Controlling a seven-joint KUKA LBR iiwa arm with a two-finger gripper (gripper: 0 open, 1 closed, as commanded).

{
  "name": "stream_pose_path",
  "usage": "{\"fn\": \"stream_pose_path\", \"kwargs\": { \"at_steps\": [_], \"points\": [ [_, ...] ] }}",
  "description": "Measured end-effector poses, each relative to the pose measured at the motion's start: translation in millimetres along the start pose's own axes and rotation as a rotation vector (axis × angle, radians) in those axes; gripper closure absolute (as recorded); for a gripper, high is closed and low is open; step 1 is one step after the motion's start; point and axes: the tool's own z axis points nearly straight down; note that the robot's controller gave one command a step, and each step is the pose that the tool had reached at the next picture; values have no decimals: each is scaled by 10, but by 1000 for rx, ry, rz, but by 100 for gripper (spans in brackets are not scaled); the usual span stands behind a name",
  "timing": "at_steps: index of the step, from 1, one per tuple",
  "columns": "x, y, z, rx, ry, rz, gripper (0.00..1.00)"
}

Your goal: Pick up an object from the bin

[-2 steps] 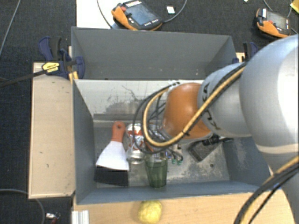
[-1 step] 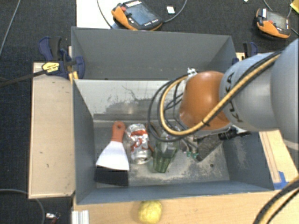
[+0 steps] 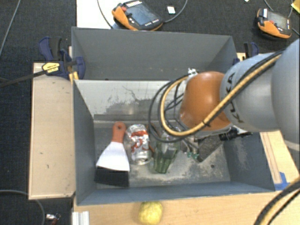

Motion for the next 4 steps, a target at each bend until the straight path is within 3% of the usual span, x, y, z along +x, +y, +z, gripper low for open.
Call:
{"fn": "stream_pose_path", "kwargs": {
  "at_steps": [1,2,3,4],
  "points": [
    [-49,233,175,-3,-4,8,100],
    [48,204,314,-4,-11,45,100],
    [-546,134,370,-5,-10,235,100],
    [-546,135,370,-5,-10,234,100]
  ]
}}
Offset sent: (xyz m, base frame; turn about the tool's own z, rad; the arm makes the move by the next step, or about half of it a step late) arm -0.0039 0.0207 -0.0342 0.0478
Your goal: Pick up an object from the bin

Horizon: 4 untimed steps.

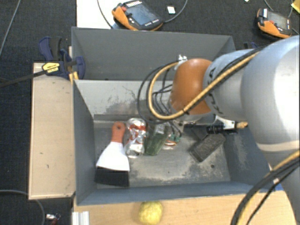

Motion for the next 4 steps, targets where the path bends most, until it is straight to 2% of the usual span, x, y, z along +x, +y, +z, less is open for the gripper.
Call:
{"fn": "stream_pose_path", "kwargs": {
  "at_steps": [1,2,3,4],
  "points": [
    [-250,-432,-997,1,0,-121,100],
    [-119,-213,-145,-1,-1,26,100],
    [-338,-607,-851,0,-13,-107,100],
    [-106,-253,112,-8,-10,86,100]
  ]
}}
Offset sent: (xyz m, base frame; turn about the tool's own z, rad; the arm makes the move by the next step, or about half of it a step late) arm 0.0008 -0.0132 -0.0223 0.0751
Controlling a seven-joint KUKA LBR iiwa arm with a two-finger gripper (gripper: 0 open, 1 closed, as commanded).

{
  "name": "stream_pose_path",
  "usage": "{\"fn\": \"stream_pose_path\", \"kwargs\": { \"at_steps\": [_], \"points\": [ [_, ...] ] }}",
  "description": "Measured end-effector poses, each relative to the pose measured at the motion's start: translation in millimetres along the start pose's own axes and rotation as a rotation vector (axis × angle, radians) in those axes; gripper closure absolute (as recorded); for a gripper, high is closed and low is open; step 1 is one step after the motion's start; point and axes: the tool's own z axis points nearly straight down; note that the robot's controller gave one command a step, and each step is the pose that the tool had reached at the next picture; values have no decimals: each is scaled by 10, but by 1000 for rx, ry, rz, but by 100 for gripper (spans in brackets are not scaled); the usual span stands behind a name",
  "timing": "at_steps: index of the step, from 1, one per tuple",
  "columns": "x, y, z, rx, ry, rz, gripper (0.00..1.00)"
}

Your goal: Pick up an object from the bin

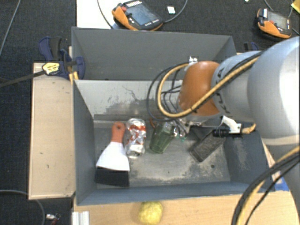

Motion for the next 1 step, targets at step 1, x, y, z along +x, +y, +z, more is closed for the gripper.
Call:
{"fn": "stream_pose_path", "kwargs": {
  "at_steps": [1],
  "points": [
    [-470,-530,-794,2,-33,-132,100]
  ]
}}
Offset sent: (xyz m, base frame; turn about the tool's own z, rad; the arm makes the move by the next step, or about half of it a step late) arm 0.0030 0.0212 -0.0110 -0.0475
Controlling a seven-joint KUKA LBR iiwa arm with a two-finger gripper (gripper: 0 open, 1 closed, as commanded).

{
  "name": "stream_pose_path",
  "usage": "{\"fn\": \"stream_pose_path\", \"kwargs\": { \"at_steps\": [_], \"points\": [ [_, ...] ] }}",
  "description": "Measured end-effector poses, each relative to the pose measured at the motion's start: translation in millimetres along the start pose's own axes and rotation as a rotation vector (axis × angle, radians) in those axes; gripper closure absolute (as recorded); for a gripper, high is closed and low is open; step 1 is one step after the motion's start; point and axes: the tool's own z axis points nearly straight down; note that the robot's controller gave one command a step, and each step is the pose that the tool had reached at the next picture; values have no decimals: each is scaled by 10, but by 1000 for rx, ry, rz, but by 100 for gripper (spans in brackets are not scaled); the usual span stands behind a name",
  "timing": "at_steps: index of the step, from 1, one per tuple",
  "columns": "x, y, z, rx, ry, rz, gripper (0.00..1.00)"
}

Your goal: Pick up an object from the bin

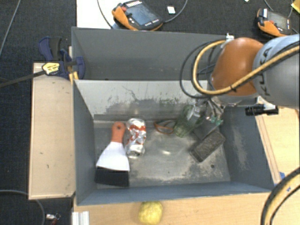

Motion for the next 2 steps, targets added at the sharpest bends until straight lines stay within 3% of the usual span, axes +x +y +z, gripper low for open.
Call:
{"fn": "stream_pose_path", "kwargs": {
  "at_steps": [1,2],
  "points": [
    [433,832,851,-9,27,83,100],
    [422,665,785,-8,28,66,100]
  ]
}}
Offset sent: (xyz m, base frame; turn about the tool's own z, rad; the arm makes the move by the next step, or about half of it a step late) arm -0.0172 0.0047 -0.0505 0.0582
